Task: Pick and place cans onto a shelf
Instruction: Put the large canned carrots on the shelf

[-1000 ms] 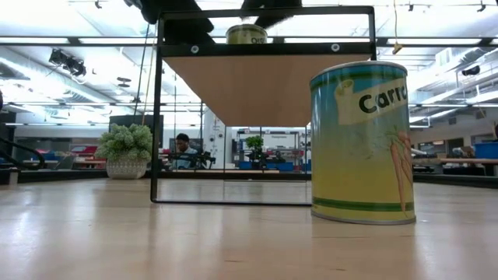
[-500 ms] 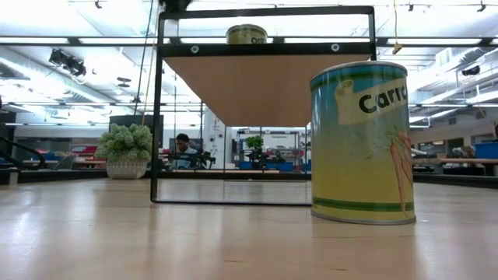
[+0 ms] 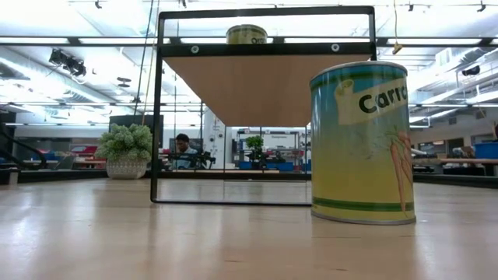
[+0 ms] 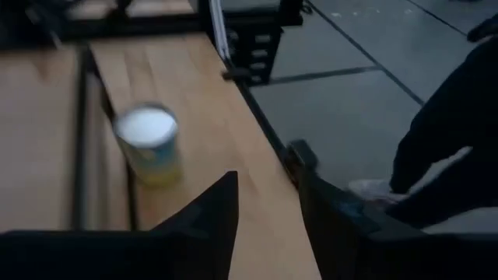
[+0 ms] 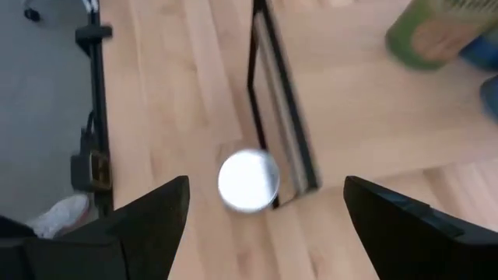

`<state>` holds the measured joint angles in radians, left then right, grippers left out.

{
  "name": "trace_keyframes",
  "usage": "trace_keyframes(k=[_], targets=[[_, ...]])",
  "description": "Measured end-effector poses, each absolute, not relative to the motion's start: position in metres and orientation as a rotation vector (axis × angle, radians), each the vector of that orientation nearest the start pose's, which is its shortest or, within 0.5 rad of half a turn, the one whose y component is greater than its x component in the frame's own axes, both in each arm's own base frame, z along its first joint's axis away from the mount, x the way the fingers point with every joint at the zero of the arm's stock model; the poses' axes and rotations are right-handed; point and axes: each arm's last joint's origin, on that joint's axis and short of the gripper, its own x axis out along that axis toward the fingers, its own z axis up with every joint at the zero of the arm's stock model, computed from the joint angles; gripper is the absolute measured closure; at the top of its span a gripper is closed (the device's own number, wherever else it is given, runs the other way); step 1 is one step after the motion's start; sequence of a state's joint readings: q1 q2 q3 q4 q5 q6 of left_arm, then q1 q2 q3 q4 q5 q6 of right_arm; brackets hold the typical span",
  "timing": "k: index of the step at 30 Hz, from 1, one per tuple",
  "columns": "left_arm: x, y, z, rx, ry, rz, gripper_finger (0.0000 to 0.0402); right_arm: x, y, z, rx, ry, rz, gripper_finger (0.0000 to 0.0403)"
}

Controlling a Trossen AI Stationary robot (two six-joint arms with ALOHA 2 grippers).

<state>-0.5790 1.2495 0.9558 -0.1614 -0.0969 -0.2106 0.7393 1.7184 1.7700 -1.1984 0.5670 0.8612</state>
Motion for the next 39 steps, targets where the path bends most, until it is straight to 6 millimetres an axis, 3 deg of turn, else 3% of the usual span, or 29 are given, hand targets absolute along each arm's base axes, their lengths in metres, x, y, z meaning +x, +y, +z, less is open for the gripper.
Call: trace_keyframes(k=[6, 11, 15, 19, 26, 35, 39], targets=[[0.239, -0.185, 0.274, -0.230, 0.539, -0.395, 0.0260, 0.244, 0.248, 0.315, 0.130, 0.874, -0.161, 0.0055], [0.256, -0.221, 0.250, -0.416, 0.452, -0.373, 0.0260, 0.238, 0.272, 0.270, 0.170, 0.796, -0.028, 0.0055], [0.263, -0.241, 0.229, -0.459, 0.408, -0.287, 0.0260, 0.232, 0.275, 0.231, 0.142, 0.772, 0.039, 0.0055], [0.273, -0.255, 0.210, -0.386, 0.413, -0.196, 0.0260, 0.226, 0.267, 0.200, 0.146, 0.800, 0.042, 0.0055], [0.292, -0.256, 0.174, -0.284, 0.410, 0.000, 0.0251, 0.220, 0.250, 0.171, 0.182, 0.682, -0.115, 0.0054], [0.317, -0.238, 0.137, -0.329, 0.451, 0.099, 0.0146, 0.225, 0.228, 0.148, 0.289, 0.641, -0.168, 0.0008], [0.327, -0.231, 0.132, -0.334, 0.412, 0.110, 0.0125, 0.230, 0.222, 0.145, 0.283, 0.622, -0.174, 0.0008]])
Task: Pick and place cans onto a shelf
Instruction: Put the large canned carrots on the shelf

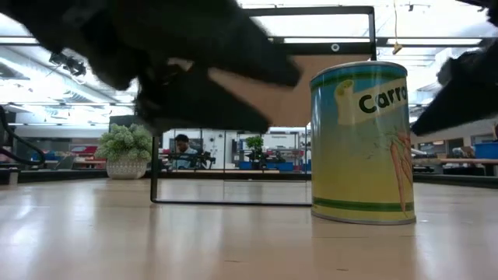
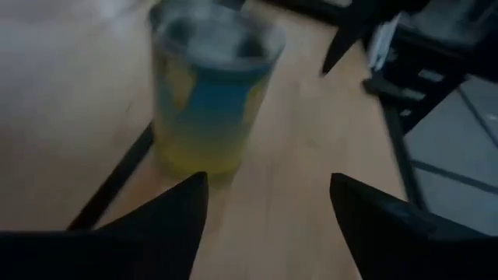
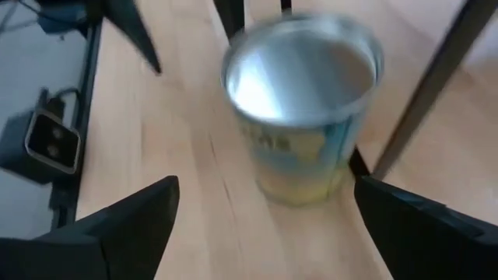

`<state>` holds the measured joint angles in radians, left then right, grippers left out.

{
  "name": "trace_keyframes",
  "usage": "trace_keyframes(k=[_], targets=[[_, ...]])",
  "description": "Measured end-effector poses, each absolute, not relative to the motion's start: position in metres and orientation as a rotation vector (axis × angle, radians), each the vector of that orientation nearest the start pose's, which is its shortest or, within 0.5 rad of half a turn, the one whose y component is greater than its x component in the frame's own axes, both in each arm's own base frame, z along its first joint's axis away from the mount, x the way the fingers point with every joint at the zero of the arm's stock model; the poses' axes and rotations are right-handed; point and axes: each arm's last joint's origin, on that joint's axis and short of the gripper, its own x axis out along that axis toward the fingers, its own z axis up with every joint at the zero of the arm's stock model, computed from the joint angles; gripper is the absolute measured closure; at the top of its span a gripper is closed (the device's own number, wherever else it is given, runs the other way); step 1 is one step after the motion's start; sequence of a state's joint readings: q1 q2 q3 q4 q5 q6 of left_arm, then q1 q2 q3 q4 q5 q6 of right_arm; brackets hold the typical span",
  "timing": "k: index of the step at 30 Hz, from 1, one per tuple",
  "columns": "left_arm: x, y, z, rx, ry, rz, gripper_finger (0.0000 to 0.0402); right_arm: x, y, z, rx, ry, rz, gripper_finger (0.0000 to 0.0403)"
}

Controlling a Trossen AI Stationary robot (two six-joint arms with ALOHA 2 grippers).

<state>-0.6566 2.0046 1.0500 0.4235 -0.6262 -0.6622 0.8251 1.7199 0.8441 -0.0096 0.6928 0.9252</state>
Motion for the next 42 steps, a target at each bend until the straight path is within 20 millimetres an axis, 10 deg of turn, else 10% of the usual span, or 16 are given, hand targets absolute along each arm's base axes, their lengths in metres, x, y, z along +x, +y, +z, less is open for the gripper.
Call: trace_keyframes(k=[13, 34, 42], targets=[[0.350, -0.207, 0.135, -0.281, 0.381, 0.035, 0.0123, 0.249, 0.214, 0.151, 0.199, 0.589, -0.077, 0.0024], [0.336, -0.228, 0.135, -0.224, 0.387, -0.011, 0.0179, 0.240, 0.219, 0.148, 0.288, 0.601, -0.124, 0.0028], [0.346, -0.213, 0.134, -0.245, 0.409, -0.032, 0.0191, 0.252, 0.228, 0.123, 0.291, 0.538, -0.130, 0.0028]])
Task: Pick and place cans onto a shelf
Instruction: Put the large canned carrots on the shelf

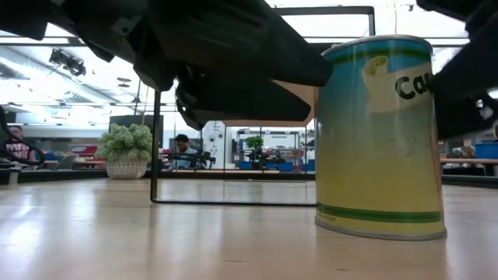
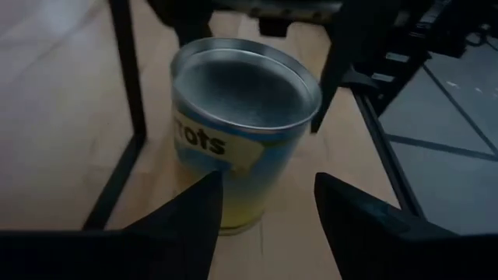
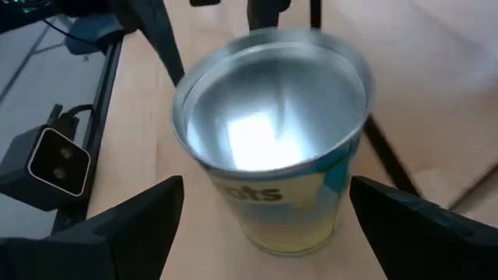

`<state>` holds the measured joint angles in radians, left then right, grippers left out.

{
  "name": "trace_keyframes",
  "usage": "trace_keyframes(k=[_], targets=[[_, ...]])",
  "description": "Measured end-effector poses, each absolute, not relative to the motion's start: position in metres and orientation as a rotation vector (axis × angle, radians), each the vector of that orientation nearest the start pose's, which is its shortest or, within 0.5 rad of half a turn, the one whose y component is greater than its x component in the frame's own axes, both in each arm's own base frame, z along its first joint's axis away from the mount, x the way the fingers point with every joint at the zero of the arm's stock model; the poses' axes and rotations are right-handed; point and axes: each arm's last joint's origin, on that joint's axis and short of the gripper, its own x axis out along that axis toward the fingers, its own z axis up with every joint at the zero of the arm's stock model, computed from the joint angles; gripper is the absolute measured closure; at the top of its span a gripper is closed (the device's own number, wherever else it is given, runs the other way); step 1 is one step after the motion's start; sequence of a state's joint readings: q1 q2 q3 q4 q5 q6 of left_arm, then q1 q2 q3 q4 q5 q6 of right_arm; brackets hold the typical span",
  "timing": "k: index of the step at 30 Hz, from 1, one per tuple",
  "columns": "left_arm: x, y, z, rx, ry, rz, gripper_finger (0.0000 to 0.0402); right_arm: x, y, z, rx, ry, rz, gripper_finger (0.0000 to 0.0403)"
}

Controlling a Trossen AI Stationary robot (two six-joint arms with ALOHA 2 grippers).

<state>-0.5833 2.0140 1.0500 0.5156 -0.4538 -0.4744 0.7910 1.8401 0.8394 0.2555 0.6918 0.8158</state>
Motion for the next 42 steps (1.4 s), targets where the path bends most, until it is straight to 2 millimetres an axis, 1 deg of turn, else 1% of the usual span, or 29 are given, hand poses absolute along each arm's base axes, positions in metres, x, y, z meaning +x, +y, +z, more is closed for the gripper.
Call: trace_keyframes(k=[4, 9, 14, 20, 25, 30, 33, 37, 42], targets=[[0.347, -0.214, 0.135, -0.236, 0.414, -0.076, 0.0191, 0.256, 0.231, 0.108, 0.296, 0.518, -0.144, 0.0028], [0.346, -0.218, 0.135, -0.242, 0.419, -0.115, 0.0191, 0.267, 0.231, 0.098, 0.286, 0.519, -0.176, 0.0029], [0.345, -0.220, 0.138, -0.250, 0.394, -0.130, 0.0191, 0.271, 0.232, 0.101, 0.289, 0.497, -0.163, 0.0040], [0.346, -0.220, 0.139, -0.250, 0.378, -0.137, 0.0191, 0.272, 0.230, 0.101, 0.278, 0.494, -0.167, 0.0068], [0.345, -0.224, 0.145, -0.281, 0.342, -0.157, 0.0192, 0.271, 0.234, 0.104, 0.288, 0.506, -0.118, 0.0083], [0.336, -0.232, 0.161, -0.308, 0.320, -0.188, 0.0192, 0.262, 0.241, 0.119, 0.277, 0.511, -0.059, 0.0084], [0.330, -0.236, 0.171, -0.309, 0.325, -0.203, 0.0192, 0.255, 0.241, 0.130, 0.262, 0.524, -0.048, 0.0084], [0.322, -0.240, 0.189, -0.354, 0.305, -0.243, 0.0192, 0.245, 0.240, 0.155, 0.266, 0.522, -0.014, 0.0085], [0.311, -0.235, 0.213, -0.435, 0.350, -0.257, 0.0194, 0.233, 0.230, 0.183, 0.265, 0.588, 0.046, 0.0086]])
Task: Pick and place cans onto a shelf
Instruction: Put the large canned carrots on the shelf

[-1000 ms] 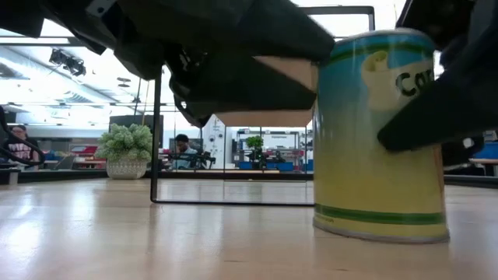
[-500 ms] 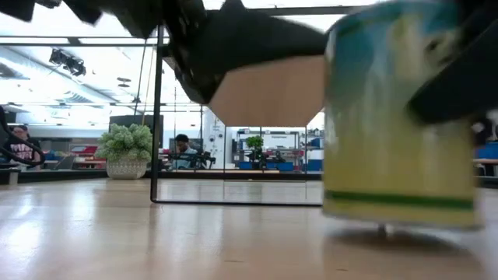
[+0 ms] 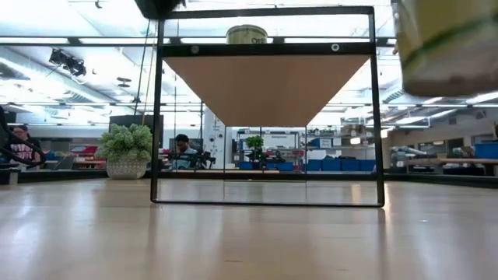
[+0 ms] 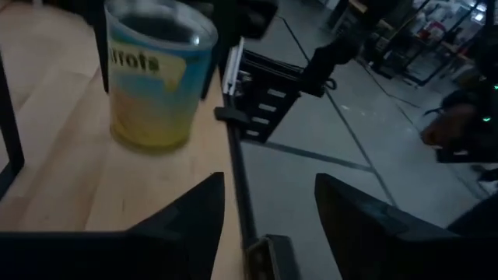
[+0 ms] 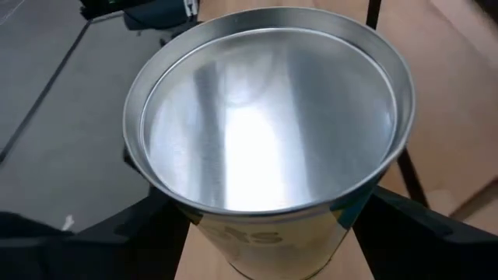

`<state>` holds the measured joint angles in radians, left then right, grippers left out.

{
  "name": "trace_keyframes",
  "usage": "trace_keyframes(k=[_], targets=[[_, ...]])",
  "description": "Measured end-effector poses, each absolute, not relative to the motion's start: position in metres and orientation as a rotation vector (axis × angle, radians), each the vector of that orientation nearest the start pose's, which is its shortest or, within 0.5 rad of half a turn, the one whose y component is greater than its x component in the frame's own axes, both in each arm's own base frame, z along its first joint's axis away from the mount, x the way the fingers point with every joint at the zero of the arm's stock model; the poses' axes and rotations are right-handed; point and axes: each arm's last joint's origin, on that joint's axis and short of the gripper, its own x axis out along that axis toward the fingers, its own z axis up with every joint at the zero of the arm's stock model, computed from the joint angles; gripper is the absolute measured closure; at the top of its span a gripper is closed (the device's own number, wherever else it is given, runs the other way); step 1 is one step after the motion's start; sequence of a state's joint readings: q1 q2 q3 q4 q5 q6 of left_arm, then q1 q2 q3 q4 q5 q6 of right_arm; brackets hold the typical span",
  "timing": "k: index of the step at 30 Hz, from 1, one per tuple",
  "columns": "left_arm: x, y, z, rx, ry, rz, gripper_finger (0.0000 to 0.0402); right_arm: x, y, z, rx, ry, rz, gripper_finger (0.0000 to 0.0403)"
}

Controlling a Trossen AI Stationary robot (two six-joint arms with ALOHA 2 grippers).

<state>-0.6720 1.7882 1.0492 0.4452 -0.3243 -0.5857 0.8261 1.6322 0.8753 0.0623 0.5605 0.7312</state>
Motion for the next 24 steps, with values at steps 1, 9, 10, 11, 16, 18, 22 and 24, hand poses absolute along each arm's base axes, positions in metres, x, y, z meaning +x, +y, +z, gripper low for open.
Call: trace_keyframes(k=[1, 9, 10, 11, 16, 18, 22, 24], targets=[[0.308, -0.233, 0.219, -0.454, 0.362, -0.258, 0.0197, 0.230, 0.227, 0.189, 0.267, 0.592, 0.054, 0.0086], [0.289, -0.214, 0.263, -0.531, 0.384, -0.282, 0.0235, 0.208, 0.196, 0.220, 0.194, 0.710, 0.036, 0.0086], [0.288, -0.210, 0.267, -0.538, 0.387, -0.284, 0.0240, 0.205, 0.191, 0.222, 0.184, 0.728, 0.020, 0.0086], [0.286, -0.208, 0.271, -0.548, 0.393, -0.287, 0.0244, 0.203, 0.186, 0.225, 0.181, 0.739, 0.007, 0.0086], [0.277, -0.190, 0.290, -0.531, 0.411, -0.311, 0.0265, 0.190, 0.166, 0.242, 0.184, 0.759, -0.030, 0.0086], [0.274, -0.182, 0.297, -0.495, 0.405, -0.326, 0.0271, 0.186, 0.158, 0.250, 0.200, 0.750, -0.039, 0.0086], [0.267, -0.161, 0.307, -0.396, 0.423, -0.297, 0.0279, 0.181, 0.136, 0.260, 0.212, 0.756, -0.097, 0.0086], [0.262, -0.149, 0.310, -0.351, 0.453, -0.266, 0.0281, 0.183, 0.124, 0.265, 0.228, 0.739, -0.142, 0.0086]])
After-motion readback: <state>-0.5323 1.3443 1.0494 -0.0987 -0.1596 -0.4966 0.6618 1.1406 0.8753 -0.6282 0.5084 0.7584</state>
